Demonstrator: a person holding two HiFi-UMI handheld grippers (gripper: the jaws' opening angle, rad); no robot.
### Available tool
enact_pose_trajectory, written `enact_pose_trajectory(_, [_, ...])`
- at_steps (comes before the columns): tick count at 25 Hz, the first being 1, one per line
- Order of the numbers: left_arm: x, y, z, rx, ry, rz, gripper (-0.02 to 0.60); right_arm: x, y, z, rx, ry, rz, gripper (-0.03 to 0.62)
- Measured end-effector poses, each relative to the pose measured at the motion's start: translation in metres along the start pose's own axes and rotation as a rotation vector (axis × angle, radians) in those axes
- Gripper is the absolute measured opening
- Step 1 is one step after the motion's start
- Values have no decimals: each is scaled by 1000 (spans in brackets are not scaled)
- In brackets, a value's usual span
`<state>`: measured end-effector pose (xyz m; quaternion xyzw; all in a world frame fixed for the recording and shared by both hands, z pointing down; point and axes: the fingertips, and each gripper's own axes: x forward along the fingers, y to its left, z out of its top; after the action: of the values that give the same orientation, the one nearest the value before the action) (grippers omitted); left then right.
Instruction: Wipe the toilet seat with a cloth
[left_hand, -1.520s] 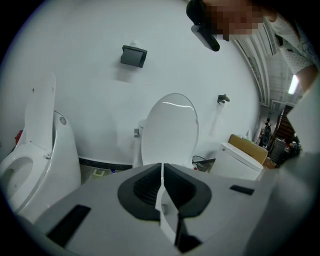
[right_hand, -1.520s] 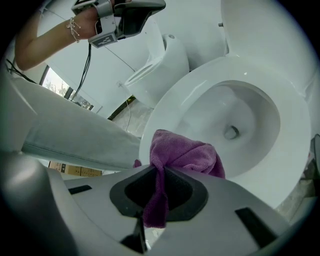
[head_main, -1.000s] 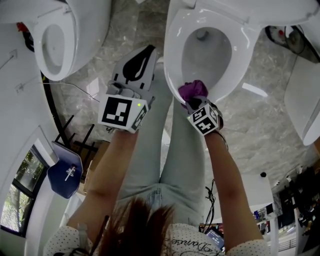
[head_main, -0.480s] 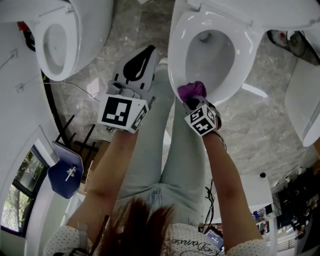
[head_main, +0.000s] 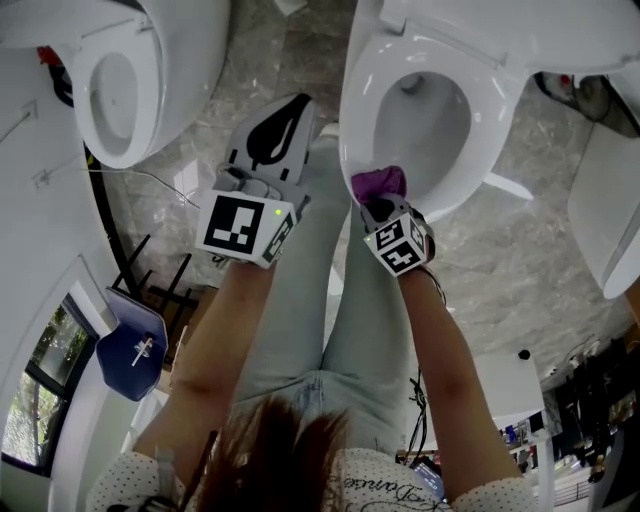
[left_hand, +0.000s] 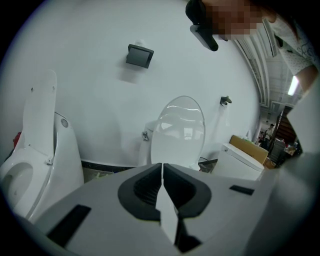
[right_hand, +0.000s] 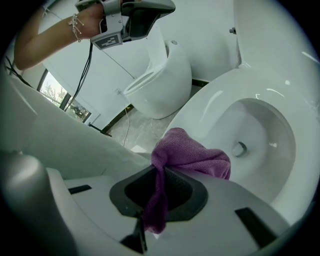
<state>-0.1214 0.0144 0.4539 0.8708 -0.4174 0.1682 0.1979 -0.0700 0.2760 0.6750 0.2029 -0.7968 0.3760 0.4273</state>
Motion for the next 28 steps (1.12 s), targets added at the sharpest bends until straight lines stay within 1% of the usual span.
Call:
enact_pose_trajectory(9, [-1, 8, 2, 13, 10, -11, 14, 3, -7, 24, -5, -28, 6, 54])
enact_pose_trajectory(13, [0, 14, 2, 9, 13, -4, 14, 6, -12, 35, -10, -46, 5, 54])
enact_pose_trajectory(28, [12, 26, 8, -4, 13, 1, 14, 9, -29, 69, 37, -124, -7, 54])
